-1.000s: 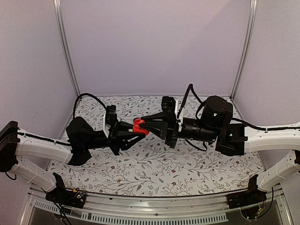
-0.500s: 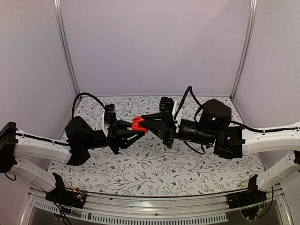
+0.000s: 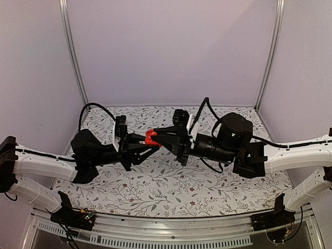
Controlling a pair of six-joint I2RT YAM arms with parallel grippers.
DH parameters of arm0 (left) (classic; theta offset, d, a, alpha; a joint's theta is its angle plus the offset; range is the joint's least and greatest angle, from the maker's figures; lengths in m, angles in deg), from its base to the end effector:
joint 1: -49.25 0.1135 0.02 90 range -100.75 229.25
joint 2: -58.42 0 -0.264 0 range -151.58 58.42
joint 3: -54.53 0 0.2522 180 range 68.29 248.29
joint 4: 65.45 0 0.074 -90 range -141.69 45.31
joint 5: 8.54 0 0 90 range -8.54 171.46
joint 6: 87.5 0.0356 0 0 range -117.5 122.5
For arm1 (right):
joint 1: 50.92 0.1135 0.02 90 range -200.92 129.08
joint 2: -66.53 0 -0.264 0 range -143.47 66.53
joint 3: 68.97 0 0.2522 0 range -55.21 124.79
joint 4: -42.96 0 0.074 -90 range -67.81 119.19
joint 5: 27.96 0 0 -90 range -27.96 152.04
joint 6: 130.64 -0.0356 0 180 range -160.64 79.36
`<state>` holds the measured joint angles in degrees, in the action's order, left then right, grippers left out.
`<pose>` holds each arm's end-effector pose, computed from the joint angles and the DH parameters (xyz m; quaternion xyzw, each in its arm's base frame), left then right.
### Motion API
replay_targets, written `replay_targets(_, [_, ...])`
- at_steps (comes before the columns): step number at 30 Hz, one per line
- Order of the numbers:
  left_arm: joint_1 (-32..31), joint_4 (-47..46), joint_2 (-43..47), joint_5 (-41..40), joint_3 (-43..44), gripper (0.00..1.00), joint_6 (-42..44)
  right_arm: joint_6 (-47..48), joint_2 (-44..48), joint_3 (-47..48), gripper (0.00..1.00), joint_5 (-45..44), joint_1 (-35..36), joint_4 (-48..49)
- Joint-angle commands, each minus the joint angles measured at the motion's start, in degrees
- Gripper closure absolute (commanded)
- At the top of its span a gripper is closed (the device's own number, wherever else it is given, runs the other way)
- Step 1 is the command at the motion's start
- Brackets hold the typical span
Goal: Insert the wireless bluetooth earbuds into the charging case
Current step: Insert the right earbud into the right side groove of the charging case.
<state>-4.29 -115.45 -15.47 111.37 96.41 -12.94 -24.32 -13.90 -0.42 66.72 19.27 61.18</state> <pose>0.1404 -0.2199 0.2658 0.3827 0.4687 -0.5676 0.5583 0.1097 0.3131 0.3340 -0.4788 0.4645 0.3615 0.6514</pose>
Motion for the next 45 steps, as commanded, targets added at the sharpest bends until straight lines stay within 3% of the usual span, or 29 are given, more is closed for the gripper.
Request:
replay_targets(1, [0.52, -0.22, 2.05, -1.30, -0.44, 1.00, 1.15, -0.17, 0.65, -0.93, 0.91, -2.04, 0.57, -0.48])
replay_targets(15, [1.02, 1.39, 2.48, -1.66, 0.24, 1.00, 1.62, 0.64, 2.65, -2.24, 0.88, -2.56, 0.57, -1.16])
replay_targets(45, [1.06, 2.16, 2.69, -4.36, 0.27, 1.00, 2.08, -3.45, -2.69, 1.01, 0.92, -6.74, 0.74, 6.43])
